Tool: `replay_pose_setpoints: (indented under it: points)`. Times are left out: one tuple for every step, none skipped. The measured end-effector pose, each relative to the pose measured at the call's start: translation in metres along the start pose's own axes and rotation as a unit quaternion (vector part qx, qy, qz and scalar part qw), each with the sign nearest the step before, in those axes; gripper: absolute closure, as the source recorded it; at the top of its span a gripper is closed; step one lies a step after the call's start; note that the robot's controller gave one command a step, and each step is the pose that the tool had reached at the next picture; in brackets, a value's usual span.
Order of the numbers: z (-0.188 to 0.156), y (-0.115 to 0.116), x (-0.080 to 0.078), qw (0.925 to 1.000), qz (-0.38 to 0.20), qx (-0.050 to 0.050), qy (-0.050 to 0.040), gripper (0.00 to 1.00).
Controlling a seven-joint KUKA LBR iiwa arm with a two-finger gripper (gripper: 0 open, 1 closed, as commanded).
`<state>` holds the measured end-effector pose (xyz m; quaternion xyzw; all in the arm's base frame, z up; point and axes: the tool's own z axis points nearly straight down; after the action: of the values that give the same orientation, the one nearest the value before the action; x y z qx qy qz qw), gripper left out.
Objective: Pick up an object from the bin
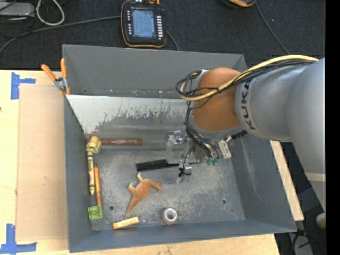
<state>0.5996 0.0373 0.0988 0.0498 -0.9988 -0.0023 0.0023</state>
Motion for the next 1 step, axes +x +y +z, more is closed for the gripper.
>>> replay_pose_setpoints:
  points:
    - [0.0293,-0.0132,-0.0176,0.9931,-0.117,0.006,-0.009,0.0]
